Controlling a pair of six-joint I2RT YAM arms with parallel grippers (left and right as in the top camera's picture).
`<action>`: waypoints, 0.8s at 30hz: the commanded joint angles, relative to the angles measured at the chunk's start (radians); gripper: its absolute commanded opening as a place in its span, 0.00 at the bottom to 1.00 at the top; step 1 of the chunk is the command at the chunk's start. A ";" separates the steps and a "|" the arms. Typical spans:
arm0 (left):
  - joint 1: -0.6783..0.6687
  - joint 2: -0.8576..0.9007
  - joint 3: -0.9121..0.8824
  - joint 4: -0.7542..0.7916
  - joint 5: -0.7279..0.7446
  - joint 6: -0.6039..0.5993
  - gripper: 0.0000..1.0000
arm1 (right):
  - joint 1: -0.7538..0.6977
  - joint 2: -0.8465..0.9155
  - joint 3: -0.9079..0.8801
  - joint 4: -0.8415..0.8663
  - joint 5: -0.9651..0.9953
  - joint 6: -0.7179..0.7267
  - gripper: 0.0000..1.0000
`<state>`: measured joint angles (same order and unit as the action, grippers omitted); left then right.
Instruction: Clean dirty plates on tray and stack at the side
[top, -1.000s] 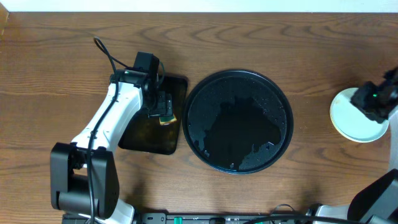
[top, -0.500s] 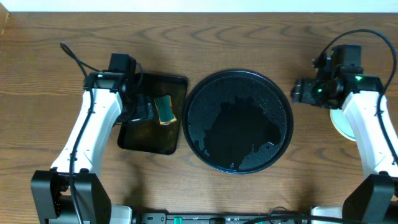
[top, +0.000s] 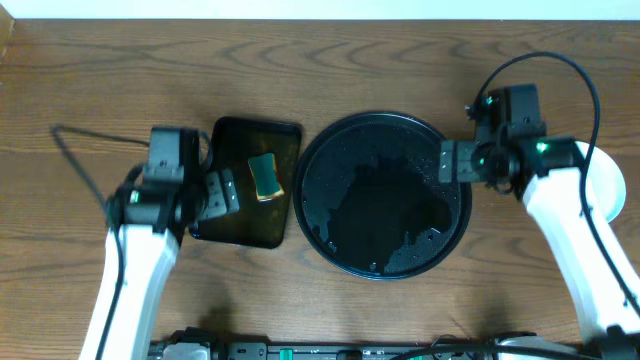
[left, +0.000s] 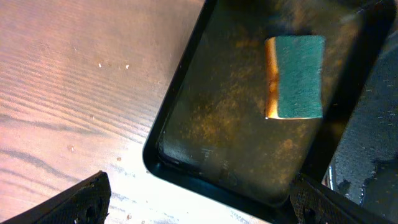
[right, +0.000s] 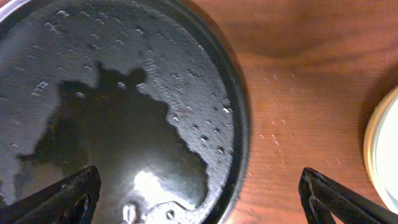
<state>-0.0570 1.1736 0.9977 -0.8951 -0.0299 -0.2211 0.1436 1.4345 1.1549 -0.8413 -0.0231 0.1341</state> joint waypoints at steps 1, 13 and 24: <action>-0.001 -0.170 -0.087 0.038 -0.002 0.042 0.92 | 0.050 -0.127 -0.085 0.051 0.038 0.033 0.99; -0.001 -0.457 -0.153 0.066 -0.001 0.010 0.92 | 0.099 -0.468 -0.308 0.075 0.056 0.010 0.99; -0.001 -0.449 -0.153 0.066 -0.001 0.010 0.92 | 0.099 -0.466 -0.308 0.055 0.056 0.011 0.99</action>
<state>-0.0570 0.7246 0.8509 -0.8295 -0.0296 -0.2062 0.2340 0.9714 0.8551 -0.7853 0.0204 0.1448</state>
